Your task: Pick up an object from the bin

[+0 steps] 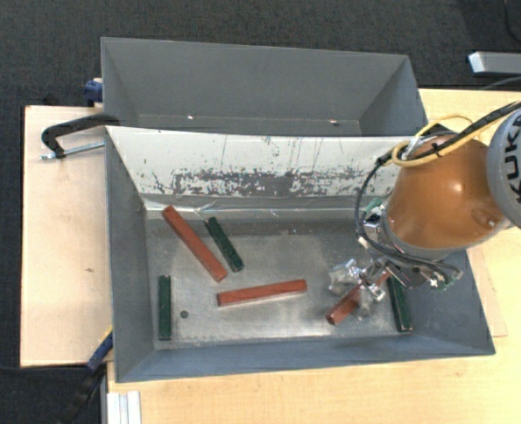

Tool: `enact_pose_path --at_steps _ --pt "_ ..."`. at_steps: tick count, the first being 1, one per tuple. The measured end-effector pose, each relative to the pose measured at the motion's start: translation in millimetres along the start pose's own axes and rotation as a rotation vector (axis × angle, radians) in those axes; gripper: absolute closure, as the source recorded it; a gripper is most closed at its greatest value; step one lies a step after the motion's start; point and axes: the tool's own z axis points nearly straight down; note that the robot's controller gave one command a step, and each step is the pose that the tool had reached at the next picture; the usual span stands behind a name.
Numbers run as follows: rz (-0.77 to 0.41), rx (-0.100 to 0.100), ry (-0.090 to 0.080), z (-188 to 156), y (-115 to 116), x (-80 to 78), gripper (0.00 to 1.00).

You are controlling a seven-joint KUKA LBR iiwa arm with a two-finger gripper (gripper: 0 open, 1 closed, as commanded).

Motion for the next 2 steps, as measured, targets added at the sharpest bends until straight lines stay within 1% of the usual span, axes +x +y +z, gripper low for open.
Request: enact_pose_path --at_steps 2 --pt "0.001 0.003 -0.003 -21.4 -0.9 -1.2 1.0"
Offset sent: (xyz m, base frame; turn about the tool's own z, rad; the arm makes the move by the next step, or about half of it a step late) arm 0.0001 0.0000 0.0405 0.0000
